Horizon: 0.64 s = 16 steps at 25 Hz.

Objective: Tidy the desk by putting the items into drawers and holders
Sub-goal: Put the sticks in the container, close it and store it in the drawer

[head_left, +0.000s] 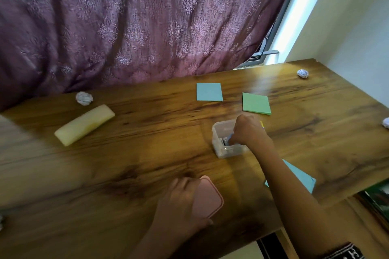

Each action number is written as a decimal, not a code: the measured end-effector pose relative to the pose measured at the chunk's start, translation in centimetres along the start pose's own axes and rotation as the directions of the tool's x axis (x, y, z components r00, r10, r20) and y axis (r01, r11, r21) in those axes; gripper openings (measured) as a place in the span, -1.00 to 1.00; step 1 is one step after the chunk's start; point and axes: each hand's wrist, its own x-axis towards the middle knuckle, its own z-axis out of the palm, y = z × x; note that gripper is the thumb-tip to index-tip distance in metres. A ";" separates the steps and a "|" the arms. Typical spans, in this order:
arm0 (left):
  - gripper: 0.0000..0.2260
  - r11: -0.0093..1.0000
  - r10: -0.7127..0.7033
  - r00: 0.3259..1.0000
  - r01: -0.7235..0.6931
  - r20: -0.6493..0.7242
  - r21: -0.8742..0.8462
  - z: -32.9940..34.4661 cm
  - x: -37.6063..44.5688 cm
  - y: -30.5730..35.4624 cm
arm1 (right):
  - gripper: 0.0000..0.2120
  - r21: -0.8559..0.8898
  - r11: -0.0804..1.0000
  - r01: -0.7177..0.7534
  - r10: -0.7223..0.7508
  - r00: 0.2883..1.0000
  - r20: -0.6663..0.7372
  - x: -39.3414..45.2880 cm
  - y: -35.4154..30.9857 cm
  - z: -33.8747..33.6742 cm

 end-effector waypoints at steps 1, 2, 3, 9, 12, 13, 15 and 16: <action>-0.22 1.000 0.000 1.000 0.000 0.010 -0.003 -0.1 0.1 0.1 | -0.56 0.032 0.999 0.009 -0.008 1.000 -0.027 -0.9 0.0 -0.6; -0.24 1.000 -0.002 1.000 0.003 0.018 -0.019 -0.2 0.1 0.3 | -0.59 0.086 0.996 0.037 -0.029 0.996 -0.085 -1.9 0.0 -1.2; -0.26 0.997 -0.024 1.000 0.025 0.018 -0.070 -0.4 0.2 0.4 | -0.64 0.162 0.981 0.108 -0.083 0.984 -0.155 -3.1 0.1 -1.7; -0.42 0.556 -0.110 0.968 0.249 0.227 -0.793 -3.6 3.2 1.6 | -0.56 0.683 0.590 0.430 -0.636 0.769 0.065 -10.3 3.3 -3.0; -0.47 0.307 -0.068 0.933 0.355 0.352 -0.883 -5.6 4.8 2.9 | -0.74 0.767 0.485 0.419 -0.543 0.832 -0.111 -10.1 4.5 -1.3; -0.49 0.247 -0.096 0.917 0.398 0.387 -0.883 -5.9 5.3 3.3 | -0.75 0.815 0.440 0.378 -0.448 0.879 -0.166 -9.8 4.9 -1.1; -0.63 0.179 -0.165 0.916 0.392 0.365 -0.902 -6.0 6.4 3.9 | -0.74 0.887 0.343 0.310 -0.269 0.937 -0.223 -8.9 5.9 -1.0; -0.73 0.193 -0.185 0.933 0.344 0.310 -0.919 -6.0 6.9 4.2 | -0.75 0.906 0.310 0.287 -0.195 0.952 -0.235 -8.4 6.3 -1.0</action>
